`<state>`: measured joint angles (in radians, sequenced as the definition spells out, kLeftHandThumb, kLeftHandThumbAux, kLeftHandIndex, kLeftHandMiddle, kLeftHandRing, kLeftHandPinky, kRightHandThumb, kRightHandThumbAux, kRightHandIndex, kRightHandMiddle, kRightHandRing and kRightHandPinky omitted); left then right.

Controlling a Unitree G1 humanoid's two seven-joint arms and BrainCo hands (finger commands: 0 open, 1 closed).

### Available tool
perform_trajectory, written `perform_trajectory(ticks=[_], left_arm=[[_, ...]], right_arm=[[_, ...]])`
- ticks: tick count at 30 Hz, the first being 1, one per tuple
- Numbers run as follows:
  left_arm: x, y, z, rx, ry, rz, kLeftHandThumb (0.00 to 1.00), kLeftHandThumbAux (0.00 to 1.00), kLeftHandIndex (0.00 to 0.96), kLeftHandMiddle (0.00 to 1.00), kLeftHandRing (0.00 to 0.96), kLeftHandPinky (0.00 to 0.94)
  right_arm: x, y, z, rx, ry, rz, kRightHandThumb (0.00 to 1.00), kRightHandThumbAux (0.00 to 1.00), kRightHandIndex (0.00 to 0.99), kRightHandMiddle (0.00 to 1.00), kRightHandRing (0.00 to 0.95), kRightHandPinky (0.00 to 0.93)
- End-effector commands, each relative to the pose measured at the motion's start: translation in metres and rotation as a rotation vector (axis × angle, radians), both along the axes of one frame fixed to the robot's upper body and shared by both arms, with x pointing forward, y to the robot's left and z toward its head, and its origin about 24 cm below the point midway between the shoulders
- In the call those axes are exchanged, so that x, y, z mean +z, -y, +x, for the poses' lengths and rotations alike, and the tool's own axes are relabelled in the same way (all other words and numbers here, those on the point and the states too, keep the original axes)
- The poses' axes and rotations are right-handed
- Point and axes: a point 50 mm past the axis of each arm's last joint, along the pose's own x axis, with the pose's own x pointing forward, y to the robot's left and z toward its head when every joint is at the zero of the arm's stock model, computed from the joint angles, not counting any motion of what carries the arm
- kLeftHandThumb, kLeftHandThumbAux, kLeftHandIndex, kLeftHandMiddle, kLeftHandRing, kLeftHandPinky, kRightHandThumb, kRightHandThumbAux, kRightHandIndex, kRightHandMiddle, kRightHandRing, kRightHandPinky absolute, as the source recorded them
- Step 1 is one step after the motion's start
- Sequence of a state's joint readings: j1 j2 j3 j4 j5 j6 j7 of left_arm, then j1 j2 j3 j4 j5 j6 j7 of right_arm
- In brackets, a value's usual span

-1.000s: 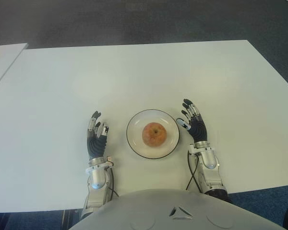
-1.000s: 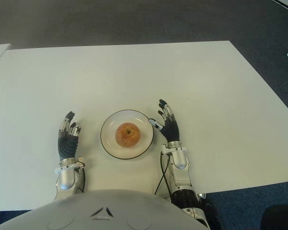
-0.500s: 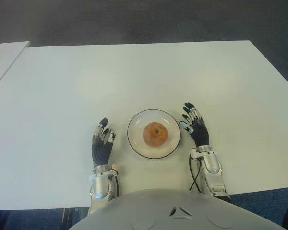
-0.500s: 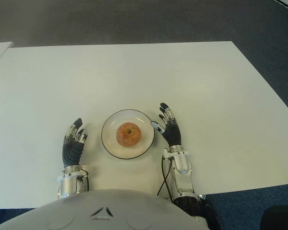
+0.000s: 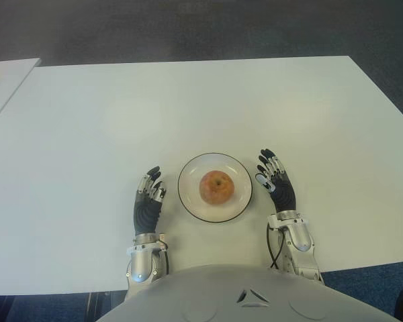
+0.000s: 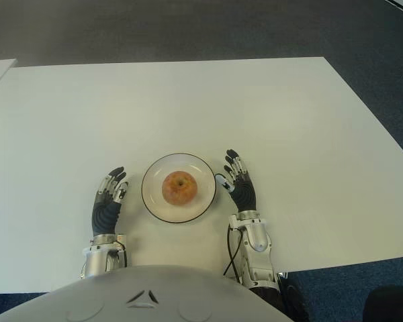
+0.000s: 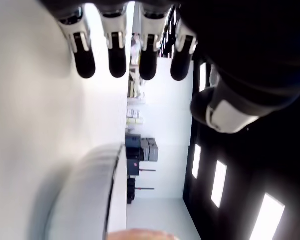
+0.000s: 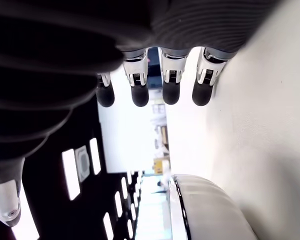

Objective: Put the apples into the plate.

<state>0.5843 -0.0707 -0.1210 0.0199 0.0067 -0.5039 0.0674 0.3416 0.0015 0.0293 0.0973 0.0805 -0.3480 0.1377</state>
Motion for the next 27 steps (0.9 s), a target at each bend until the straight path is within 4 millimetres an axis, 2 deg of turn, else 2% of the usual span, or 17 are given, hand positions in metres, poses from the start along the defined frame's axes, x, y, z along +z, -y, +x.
perform_trajectory(ticks=[1, 17, 21, 27], left_arm=[[-0.004, -0.001, -0.007, -0.054, -0.034, -0.010, 0.121, 0.495, 0.119, 0.124, 0.107, 0.106], [-0.002, -0.007, -0.013, -0.056, -0.085, 0.017, 0.064, 0.467, 0.036, 0.042, 0.027, 0.008], [-0.011, -0.013, -0.016, -0.032, -0.097, 0.005, 0.056, 0.457, 0.020, 0.028, 0.010, 0.002], [-0.011, -0.011, -0.015, -0.010, -0.079, -0.039, 0.062, 0.454, 0.005, 0.016, 0.000, 0.000]], right_arm=[[-0.018, -0.001, -0.016, -0.004, -0.136, 0.012, 0.140, 0.552, 0.017, 0.019, 0.000, 0.000], [-0.015, -0.001, -0.019, 0.015, -0.138, 0.014, 0.117, 0.561, 0.000, 0.000, 0.000, 0.000], [-0.015, -0.001, -0.019, 0.018, -0.136, 0.035, 0.115, 0.563, 0.000, 0.000, 0.000, 0.000], [-0.013, -0.001, -0.020, 0.025, -0.128, 0.046, 0.117, 0.568, 0.000, 0.000, 0.000, 0.000]])
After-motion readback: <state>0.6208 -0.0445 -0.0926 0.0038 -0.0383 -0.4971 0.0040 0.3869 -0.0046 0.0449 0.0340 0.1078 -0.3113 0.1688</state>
